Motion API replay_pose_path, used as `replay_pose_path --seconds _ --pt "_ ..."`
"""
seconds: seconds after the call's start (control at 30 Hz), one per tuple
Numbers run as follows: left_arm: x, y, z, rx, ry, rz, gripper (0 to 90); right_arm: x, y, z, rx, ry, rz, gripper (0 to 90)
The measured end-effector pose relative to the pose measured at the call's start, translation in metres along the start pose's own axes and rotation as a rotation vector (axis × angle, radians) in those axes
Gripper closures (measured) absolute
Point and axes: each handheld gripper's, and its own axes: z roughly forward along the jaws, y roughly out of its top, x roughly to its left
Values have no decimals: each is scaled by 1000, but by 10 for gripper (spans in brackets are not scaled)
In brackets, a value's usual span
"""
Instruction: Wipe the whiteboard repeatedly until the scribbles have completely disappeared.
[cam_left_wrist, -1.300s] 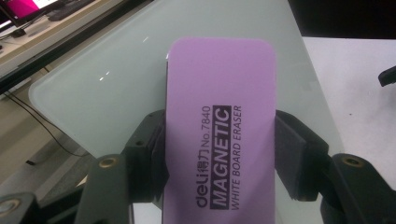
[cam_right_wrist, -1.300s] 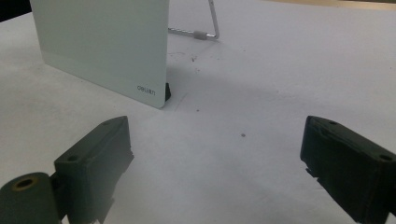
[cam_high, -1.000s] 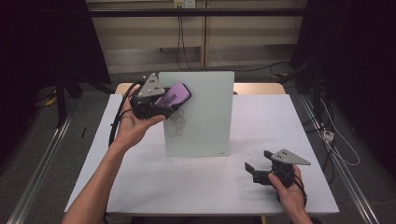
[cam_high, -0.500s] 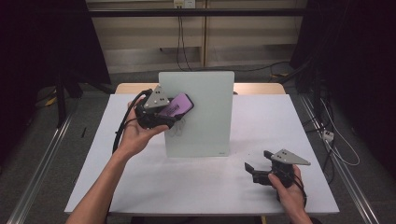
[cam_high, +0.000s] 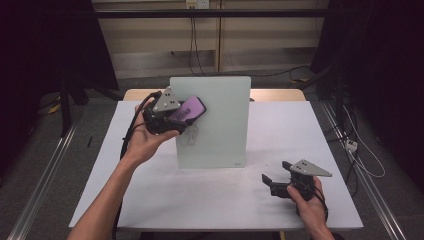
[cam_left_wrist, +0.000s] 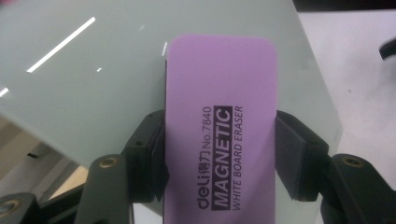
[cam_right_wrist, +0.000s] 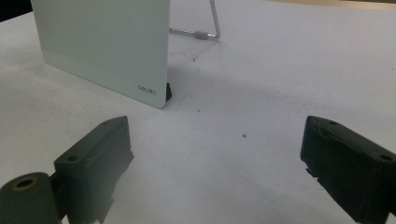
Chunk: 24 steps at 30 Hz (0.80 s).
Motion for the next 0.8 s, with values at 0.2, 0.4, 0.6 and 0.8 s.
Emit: replay_pose_path --seconds 0.2,0.4,0.6,0.8 --pt "12 7 -9 -32 31 -23 412 0 0 -1 -2 2 2 88" --pt "5 2 -4 -17 22 -13 411 0 -1 -2 0 -1 4 88" --pt "-2 2 3 -12 8 -3 410 0 0 0 -1 -1 -2 88" --pt "-6 7 10 -22 -2 -1 410 1 0 1 1 3 1 89"
